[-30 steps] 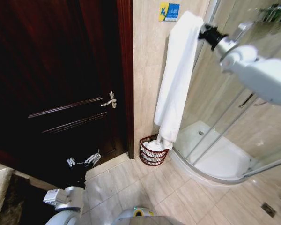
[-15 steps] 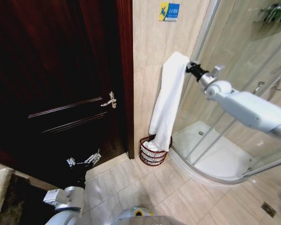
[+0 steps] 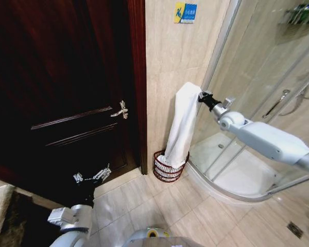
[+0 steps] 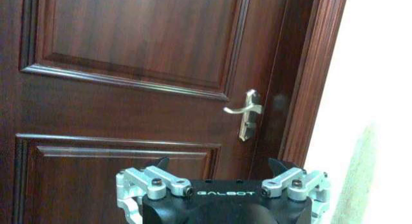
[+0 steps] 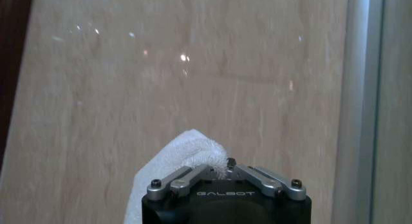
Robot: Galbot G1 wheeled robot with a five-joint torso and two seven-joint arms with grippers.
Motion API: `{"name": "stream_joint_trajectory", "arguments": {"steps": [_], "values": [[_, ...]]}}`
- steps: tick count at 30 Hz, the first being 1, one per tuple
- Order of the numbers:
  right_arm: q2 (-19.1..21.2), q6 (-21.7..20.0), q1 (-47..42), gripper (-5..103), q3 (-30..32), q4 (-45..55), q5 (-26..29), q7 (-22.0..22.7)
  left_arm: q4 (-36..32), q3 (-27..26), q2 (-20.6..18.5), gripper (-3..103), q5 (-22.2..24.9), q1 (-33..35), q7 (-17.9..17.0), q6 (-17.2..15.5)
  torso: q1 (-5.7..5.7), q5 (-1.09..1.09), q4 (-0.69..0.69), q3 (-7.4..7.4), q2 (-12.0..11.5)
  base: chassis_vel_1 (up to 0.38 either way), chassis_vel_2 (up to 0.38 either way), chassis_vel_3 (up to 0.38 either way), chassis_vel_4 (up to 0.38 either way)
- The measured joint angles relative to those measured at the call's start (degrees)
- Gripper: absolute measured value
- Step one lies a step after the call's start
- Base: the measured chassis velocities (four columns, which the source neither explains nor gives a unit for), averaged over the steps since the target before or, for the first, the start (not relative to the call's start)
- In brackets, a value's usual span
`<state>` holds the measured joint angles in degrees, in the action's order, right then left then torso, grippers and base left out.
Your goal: Discard the used towel into the hamper.
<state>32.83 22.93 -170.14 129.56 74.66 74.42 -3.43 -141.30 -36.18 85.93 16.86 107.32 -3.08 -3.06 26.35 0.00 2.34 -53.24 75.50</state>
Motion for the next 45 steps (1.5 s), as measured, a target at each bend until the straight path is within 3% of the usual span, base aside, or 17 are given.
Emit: {"name": "stream_joint_trajectory", "arguments": {"steps": [16,32,34,38,40,45], "values": [[0.04,2.89,0.35,1,-13.36,-5.30,10.38,-8.99,0.00,0.00,0.00,100,0.00,0.00,0.00,0.00,0.00,-0.01,-0.02,0.00,0.00,0.000,0.000,0.000,0.000],[6.16,4.89,0.41,1,-23.12,-12.01,9.00,-11.87,0.00,0.00,0.00,100,0.00,0.00,0.00,0.00,0.01,0.00,0.00,0.00,0.00,0.000,0.000,0.000,0.000],[6.54,5.17,0.41,1,-23.48,-12.88,8.65,-11.98,0.00,0.00,0.00,100,0.00,0.00,0.00,0.00,0.01,0.00,0.00,-0.01,0.00,0.000,0.000,0.000,0.000],[9.69,9.61,0.37,1,-24.04,-18.51,6.17,-10.74,0.00,0.00,0.00,100,0.00,0.00,0.00,0.00,0.01,0.00,-0.02,-0.01,0.00,0.000,0.000,0.000,0.000],[11.46,11.41,0.36,1,-21.43,-20.72,4.78,-8.69,0.00,0.00,0.00,100,0.00,0.00,0.00,0.00,0.01,0.00,-0.01,-0.01,0.00,0.000,0.000,0.000,0.000],[12.63,11.04,0.40,1,-16.37,-20.88,4.89,-7.28,0.00,0.00,0.00,100,0.00,0.00,0.00,0.00,0.01,-0.02,0.01,-0.01,0.00,0.000,0.000,0.000,0.000]]}}
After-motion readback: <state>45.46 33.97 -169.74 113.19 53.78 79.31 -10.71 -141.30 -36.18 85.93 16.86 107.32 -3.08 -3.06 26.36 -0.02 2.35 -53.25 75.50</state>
